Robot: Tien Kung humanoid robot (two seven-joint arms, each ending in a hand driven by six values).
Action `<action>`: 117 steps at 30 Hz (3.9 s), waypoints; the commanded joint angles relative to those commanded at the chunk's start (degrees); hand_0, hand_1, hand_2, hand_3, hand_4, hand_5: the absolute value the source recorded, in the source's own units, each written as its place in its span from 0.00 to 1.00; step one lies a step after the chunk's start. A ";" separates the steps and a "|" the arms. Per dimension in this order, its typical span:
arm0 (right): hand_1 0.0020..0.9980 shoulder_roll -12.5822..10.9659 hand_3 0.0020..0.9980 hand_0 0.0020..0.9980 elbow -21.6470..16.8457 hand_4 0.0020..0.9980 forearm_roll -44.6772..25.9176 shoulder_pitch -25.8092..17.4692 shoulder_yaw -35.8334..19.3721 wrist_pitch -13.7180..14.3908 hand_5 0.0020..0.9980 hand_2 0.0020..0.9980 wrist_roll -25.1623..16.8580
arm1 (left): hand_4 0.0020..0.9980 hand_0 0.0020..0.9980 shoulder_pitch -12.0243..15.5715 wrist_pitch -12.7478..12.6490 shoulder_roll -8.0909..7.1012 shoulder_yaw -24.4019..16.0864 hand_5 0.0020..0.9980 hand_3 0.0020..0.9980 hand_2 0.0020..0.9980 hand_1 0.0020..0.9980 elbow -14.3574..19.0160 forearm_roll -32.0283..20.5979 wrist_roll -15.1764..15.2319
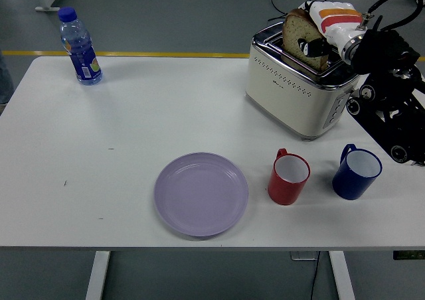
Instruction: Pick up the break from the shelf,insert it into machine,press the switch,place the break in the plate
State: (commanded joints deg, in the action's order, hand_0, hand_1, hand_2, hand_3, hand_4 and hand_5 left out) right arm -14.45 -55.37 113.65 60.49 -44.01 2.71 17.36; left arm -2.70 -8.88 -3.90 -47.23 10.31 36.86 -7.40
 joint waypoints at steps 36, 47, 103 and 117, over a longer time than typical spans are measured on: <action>0.85 -0.88 1.00 0.90 0.60 0.78 -5.66 -0.48 -3.21 0.76 0.21 0.98 0.47 | 0.47 0.69 -0.02 0.03 0.09 -0.35 1.00 0.71 0.69 0.62 0.00 0.17 -0.05; 0.85 -1.61 0.99 0.90 -1.50 0.78 -5.71 -0.78 -4.49 0.74 0.21 0.98 0.50 | 0.47 0.69 0.04 0.04 0.14 -0.79 1.00 0.71 0.69 0.62 0.00 0.72 -0.20; 0.14 -17.18 0.60 0.18 -17.62 0.37 -14.12 -30.73 -14.52 6.37 0.00 0.24 1.26 | 0.46 0.69 1.24 0.51 0.73 -3.35 1.00 0.71 0.69 0.63 0.00 3.91 -0.78; 0.14 -14.38 0.61 0.18 -16.22 0.36 -13.46 -29.30 -12.30 6.73 0.00 0.24 1.73 | 0.45 0.69 1.15 0.49 0.74 -3.04 1.00 0.71 0.69 0.63 0.00 3.68 -0.81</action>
State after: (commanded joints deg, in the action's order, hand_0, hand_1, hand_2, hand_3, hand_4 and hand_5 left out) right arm -28.83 -71.59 100.19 31.19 -56.30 9.44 19.09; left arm -1.55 -8.39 -3.16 -50.27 10.31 40.54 -8.21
